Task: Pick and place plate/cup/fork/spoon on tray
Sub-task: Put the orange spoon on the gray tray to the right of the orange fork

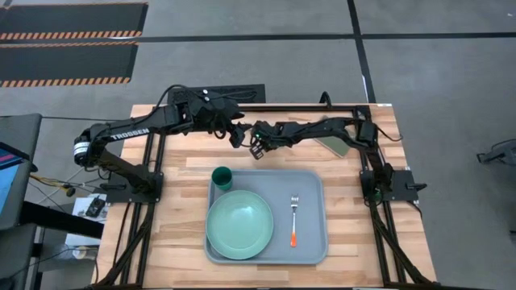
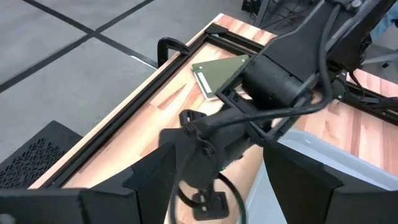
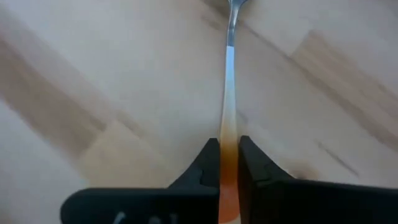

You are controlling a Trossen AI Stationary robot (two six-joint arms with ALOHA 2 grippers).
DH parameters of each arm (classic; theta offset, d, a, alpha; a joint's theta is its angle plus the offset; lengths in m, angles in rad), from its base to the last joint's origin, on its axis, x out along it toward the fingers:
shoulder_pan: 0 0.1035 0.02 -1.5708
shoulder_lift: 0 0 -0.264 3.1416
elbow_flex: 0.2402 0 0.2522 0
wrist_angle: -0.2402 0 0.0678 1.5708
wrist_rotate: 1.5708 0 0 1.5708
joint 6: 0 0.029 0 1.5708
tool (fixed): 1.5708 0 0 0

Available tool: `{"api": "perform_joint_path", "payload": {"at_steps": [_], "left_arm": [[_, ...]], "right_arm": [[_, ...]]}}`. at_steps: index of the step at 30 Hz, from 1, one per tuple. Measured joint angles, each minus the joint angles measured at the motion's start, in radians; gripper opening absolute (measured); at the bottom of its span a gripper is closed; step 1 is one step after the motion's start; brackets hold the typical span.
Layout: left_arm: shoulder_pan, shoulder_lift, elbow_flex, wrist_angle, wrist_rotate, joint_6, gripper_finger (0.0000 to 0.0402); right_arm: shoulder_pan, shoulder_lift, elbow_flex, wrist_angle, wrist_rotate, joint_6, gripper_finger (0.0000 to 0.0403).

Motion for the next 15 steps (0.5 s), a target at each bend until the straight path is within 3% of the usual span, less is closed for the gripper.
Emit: {"api": "perform_joint_path", "payload": {"at_steps": [9, 15], "left_arm": [[-0.057, -0.015, 0.0, 0.045, 0.0, 0.0, 0.023], [-0.144, -0.102, 0.002, 0.114, -0.053, 0.038, 0.023]], "right_arm": [[0.02, -0.152, -0.005, -0.084, -0.066, -0.056, 0.0001], [0.008, -0.311, -0.094, -0.026, -0.107, -0.039, 0.0001]]}}
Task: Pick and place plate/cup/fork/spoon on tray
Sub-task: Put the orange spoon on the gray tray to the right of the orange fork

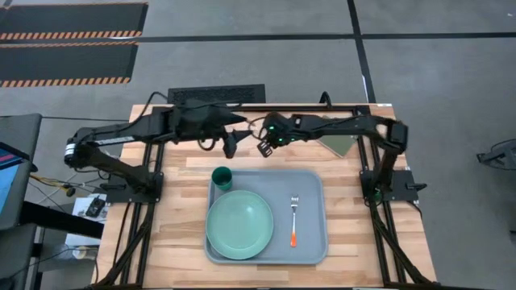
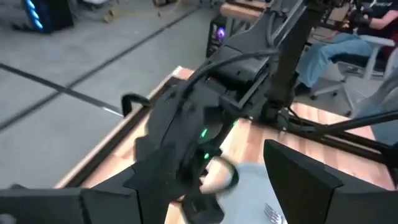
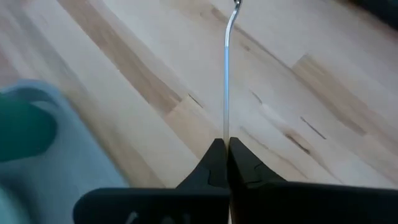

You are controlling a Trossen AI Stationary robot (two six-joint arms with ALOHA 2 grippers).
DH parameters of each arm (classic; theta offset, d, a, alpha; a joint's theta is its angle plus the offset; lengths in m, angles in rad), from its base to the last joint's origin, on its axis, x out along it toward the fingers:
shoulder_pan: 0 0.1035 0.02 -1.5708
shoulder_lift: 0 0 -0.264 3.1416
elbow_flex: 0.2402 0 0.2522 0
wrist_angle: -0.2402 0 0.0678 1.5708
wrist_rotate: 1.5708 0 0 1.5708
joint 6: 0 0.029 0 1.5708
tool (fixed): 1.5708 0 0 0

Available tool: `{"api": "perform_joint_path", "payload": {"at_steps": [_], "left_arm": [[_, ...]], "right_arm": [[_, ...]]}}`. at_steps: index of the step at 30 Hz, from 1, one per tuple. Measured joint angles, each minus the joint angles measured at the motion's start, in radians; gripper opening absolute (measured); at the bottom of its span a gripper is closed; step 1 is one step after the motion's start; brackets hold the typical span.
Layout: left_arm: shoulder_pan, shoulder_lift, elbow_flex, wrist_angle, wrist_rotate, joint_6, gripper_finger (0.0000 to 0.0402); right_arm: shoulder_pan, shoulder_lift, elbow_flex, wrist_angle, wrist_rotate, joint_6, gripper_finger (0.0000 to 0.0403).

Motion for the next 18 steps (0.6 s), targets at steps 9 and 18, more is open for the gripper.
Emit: {"api": "perform_joint_path", "payload": {"at_steps": [9, 18], "left_arm": [[-0.121, -0.068, -0.002, 0.005, -0.136, 0.078, 0.023], [-0.145, -0.107, -0.173, 0.381, 0.086, 0.14, 0.023]], "right_arm": [[0.077, -0.325, -0.252, 0.146, -0.018, 0.106, 0.0002], [0.211, -0.644, -0.493, 0.517, -0.005, 0.14, 0.0002]]}}
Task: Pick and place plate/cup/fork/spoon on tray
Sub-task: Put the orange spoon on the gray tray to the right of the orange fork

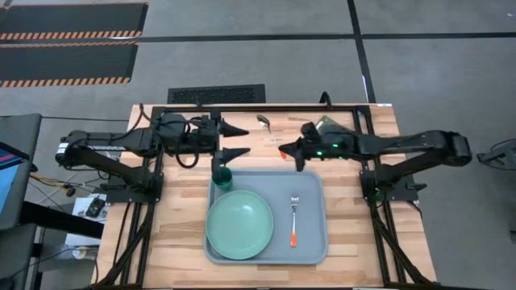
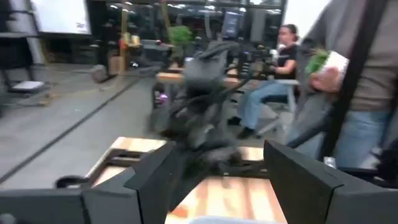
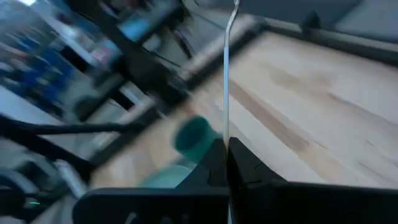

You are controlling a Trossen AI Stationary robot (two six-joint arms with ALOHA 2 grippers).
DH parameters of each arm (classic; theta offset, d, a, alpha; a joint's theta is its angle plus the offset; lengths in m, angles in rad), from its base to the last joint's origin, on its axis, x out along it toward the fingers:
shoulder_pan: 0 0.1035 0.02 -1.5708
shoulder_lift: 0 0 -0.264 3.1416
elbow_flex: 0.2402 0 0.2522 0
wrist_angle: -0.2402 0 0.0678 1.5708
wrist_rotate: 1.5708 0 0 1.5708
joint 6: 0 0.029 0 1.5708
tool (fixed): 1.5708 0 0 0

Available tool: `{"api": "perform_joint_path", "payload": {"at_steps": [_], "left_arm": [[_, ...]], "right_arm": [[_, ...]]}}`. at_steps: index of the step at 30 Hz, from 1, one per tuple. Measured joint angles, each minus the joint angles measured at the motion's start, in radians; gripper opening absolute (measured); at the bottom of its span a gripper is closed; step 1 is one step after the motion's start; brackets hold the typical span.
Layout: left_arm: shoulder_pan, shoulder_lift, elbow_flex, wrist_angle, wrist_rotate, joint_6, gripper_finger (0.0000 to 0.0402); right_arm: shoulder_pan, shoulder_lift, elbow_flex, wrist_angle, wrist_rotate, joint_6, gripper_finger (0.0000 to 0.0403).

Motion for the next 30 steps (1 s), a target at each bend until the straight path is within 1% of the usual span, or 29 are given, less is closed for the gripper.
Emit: {"api": "perform_joint_path", "payload": {"at_steps": [2, 4, 7, 10, 13, 15, 17, 19, 20, 27, 30], "left_arm": [[0.01, -0.003, -0.055, 0.084, -0.037, 0.009, 0.023], [0.025, -0.007, -0.116, 0.156, -0.049, -0.005, 0.023], [0.07, -0.009, -0.179, 0.253, -0.042, -0.044, 0.023], [0.124, -0.005, -0.216, 0.304, 0.003, -0.099, 0.023], [0.174, 0.01, -0.233, 0.355, 0.066, -0.162, 0.023], [0.199, 0.016, -0.235, 0.357, 0.113, -0.201, 0.023], [0.209, 0.029, -0.234, 0.41, 0.167, -0.22, 0.023], [0.209, 0.033, -0.234, 0.424, 0.23, -0.228, 0.023], [0.209, 0.04, -0.234, 0.434, 0.244, -0.229, 0.023], [0.214, 0.096, -0.234, 0.481, 0.258, -0.249, 0.023], [0.213, 0.108, -0.233, 0.507, 0.266, -0.261, 0.023]], "right_arm": [[0.034, -0.047, -0.025, 0.06, 0.01, -0.014, 0.0005], [0.073, -0.077, -0.037, 0.112, 0.02, -0.03, 0.0009], [0.12, -0.11, -0.046, 0.109, 0.025, -0.058, 0.001], [0.153, -0.112, -0.045, 0.109, 0.048, -0.076, 0.0007], [0.159, -0.105, -0.045, 0.14, 0.049, -0.085, 0.0007], [0.16, -0.095, -0.044, 0.141, 0.046, -0.087, 0.0008], [0.156, -0.095, -0.046, 0.138, 0.046, -0.088, 0.0009], [0.149, -0.08, -0.045, 0.166, 0.046, -0.097, 0.0009], [0.149, -0.071, -0.044, 0.176, 0.046, -0.103, 0.001], [0.149, -0.024, -0.041, 0.191, 0.037, -0.097, 0.001], [0.149, -0.004, -0.041, 0.216, 0.018, -0.081, 0.001]]}}
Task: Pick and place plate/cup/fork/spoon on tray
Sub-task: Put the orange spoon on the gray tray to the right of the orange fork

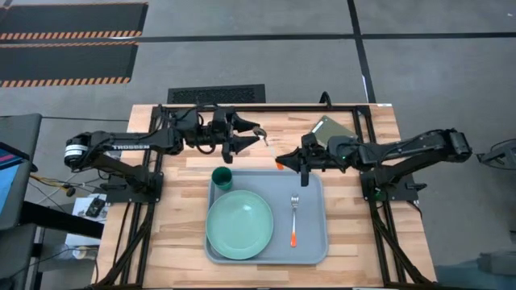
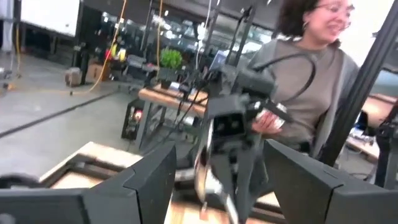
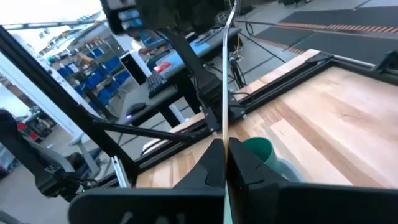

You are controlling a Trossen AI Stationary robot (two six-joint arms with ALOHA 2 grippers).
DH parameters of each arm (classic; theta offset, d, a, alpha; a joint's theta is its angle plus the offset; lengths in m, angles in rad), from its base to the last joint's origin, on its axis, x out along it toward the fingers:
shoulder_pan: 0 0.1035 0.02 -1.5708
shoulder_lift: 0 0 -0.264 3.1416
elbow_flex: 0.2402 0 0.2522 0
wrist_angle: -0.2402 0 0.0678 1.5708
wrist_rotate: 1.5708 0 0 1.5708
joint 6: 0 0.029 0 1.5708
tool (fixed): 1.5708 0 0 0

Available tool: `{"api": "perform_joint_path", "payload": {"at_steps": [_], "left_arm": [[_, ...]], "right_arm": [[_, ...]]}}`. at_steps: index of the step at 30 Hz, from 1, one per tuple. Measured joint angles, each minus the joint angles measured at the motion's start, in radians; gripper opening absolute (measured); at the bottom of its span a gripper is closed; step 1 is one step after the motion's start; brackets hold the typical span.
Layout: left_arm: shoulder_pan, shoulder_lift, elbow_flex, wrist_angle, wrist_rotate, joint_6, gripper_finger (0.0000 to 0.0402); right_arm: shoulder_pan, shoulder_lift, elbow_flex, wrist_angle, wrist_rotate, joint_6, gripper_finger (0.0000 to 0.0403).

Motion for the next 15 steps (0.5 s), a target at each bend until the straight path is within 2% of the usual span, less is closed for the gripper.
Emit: {"api": "perform_joint_path", "payload": {"at_steps": [6, 15], "left_arm": [[0.001, 0.003, 0.0, -0.004, 0.005, 0.006, 0.0217], [0.001, 0.003, 0.0, -0.026, -0.01, 0.019, 0.0151]], "right_arm": [[0.0, 0.017, -0.001, -0.002, -0.004, 0.002, 0.001], [0.0, 0.016, -0.001, 0.017, -0.004, 0.003, 0.001]]}}
